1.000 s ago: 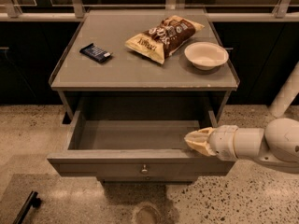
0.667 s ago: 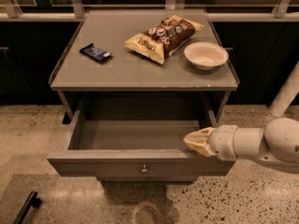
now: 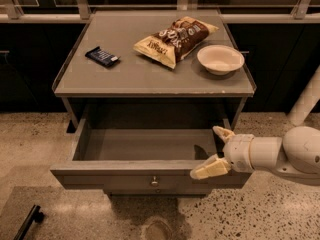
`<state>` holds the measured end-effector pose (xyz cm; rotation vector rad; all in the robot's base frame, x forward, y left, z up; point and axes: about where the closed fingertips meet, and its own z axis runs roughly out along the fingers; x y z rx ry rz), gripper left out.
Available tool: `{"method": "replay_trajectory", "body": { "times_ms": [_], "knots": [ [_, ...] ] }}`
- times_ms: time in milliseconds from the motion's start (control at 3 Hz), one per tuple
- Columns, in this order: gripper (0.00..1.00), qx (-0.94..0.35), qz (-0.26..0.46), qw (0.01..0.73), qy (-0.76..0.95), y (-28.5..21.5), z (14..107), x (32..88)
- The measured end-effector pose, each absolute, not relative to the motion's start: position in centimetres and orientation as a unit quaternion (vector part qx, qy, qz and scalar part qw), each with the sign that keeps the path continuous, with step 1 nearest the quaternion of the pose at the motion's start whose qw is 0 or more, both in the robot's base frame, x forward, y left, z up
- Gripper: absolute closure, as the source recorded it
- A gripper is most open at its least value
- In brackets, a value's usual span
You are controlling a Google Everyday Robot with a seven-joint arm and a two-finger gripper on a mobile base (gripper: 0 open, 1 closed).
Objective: Open top drawer
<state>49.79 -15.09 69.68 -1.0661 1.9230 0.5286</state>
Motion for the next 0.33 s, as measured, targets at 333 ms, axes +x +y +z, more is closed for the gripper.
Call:
{"method": "replay_trajectory", "body": {
  "times_ms": [333],
  "knots": [
    [0.00,-0.427,0.211,0.426,0.769,-15.09,69.68,49.79]
  ]
}}
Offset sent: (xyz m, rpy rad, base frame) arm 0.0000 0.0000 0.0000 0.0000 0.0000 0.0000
